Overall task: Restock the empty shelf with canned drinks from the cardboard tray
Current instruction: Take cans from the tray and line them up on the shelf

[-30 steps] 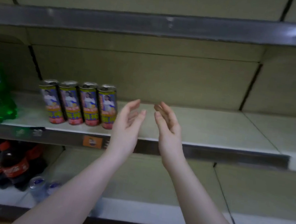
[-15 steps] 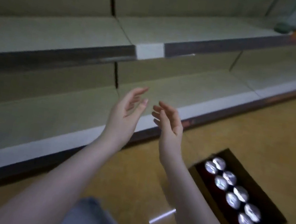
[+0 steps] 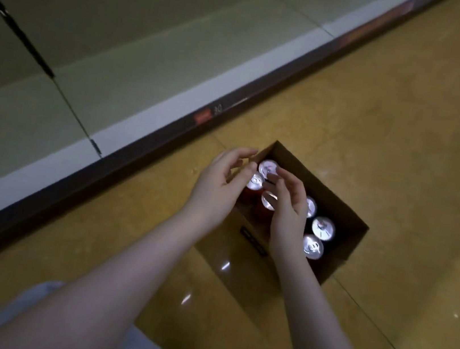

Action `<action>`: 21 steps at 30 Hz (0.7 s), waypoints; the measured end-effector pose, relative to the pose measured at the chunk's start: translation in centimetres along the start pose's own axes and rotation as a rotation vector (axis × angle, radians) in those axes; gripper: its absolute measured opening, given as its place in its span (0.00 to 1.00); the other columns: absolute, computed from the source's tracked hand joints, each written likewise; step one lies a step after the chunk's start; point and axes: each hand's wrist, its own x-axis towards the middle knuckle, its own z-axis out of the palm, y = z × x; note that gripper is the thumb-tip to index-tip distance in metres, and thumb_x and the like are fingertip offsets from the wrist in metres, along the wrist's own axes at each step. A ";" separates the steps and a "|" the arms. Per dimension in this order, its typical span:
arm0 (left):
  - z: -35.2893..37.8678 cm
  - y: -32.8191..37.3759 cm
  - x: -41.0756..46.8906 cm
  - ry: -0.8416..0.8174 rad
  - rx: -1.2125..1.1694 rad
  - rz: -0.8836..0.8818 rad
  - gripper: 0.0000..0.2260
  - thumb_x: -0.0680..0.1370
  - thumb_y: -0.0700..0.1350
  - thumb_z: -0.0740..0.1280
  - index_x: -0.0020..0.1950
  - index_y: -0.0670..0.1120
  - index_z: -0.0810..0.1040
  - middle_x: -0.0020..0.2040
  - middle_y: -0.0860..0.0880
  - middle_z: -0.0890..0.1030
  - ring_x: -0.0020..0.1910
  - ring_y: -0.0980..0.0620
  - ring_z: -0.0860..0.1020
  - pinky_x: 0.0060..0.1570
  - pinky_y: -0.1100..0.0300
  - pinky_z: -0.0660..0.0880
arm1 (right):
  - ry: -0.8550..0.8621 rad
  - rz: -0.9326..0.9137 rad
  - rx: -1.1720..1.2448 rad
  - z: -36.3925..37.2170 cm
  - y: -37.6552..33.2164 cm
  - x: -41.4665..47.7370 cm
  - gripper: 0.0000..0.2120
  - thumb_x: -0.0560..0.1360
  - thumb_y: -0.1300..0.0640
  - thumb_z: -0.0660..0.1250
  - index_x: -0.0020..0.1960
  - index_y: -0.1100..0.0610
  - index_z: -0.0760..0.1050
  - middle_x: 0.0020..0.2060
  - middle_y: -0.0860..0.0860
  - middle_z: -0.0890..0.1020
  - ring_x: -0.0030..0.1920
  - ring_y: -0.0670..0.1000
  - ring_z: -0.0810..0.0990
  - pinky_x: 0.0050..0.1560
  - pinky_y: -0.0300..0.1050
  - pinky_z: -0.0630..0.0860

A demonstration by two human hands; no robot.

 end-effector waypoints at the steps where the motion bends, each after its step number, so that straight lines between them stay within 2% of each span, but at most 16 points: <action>1: 0.7 -0.4 -0.2 -0.014 -0.010 -0.023 0.10 0.79 0.47 0.62 0.59 0.55 0.74 0.61 0.52 0.76 0.58 0.61 0.74 0.55 0.71 0.71 | 0.034 0.017 -0.007 -1.1 0.6 0.2 0.10 0.79 0.61 0.59 0.59 0.59 0.74 0.56 0.54 0.80 0.58 0.54 0.79 0.59 0.49 0.75; 4: 2.3 -1.4 -0.6 -0.048 0.024 -0.076 0.10 0.79 0.47 0.61 0.59 0.56 0.75 0.61 0.54 0.75 0.59 0.60 0.73 0.55 0.66 0.72 | 0.120 0.046 -0.062 -3.8 1.9 0.9 0.10 0.79 0.60 0.60 0.59 0.58 0.74 0.54 0.51 0.80 0.58 0.51 0.78 0.62 0.51 0.74; 9: 4.3 -1.8 -0.8 -0.090 0.075 -0.092 0.13 0.79 0.47 0.61 0.63 0.51 0.75 0.62 0.54 0.75 0.61 0.58 0.73 0.61 0.61 0.71 | 0.236 0.118 -0.241 -7.8 4.6 2.4 0.07 0.78 0.55 0.61 0.56 0.48 0.73 0.55 0.47 0.78 0.59 0.49 0.76 0.63 0.52 0.73; 11: 5.1 -1.7 -0.6 -0.111 0.075 -0.088 0.11 0.79 0.46 0.61 0.61 0.52 0.75 0.62 0.54 0.76 0.61 0.57 0.73 0.61 0.60 0.71 | 0.277 0.139 -0.299 -9.0 5.3 2.9 0.10 0.78 0.56 0.61 0.59 0.51 0.72 0.55 0.47 0.78 0.58 0.50 0.76 0.62 0.54 0.73; 15: 5.9 -1.5 -0.4 -0.134 0.088 -0.070 0.11 0.79 0.48 0.61 0.60 0.56 0.75 0.60 0.55 0.76 0.61 0.56 0.73 0.61 0.57 0.72 | 0.328 0.172 -0.400 -10.5 6.3 3.6 0.12 0.77 0.59 0.61 0.60 0.55 0.72 0.56 0.51 0.77 0.57 0.50 0.75 0.59 0.50 0.73; 18: 5.9 -1.5 -0.3 -0.137 0.096 -0.085 0.12 0.79 0.47 0.60 0.62 0.55 0.74 0.61 0.55 0.75 0.61 0.56 0.73 0.60 0.58 0.72 | 0.371 0.186 -0.475 -11.0 7.4 4.0 0.14 0.76 0.60 0.62 0.62 0.55 0.72 0.60 0.53 0.76 0.60 0.52 0.74 0.63 0.53 0.72; 21: 5.8 -1.4 -0.3 -0.136 0.092 -0.091 0.12 0.79 0.47 0.60 0.62 0.54 0.74 0.62 0.54 0.75 0.62 0.56 0.73 0.60 0.58 0.72 | 0.387 0.205 -0.503 -11.2 8.1 4.2 0.16 0.76 0.60 0.63 0.63 0.55 0.72 0.61 0.54 0.75 0.57 0.51 0.73 0.62 0.55 0.72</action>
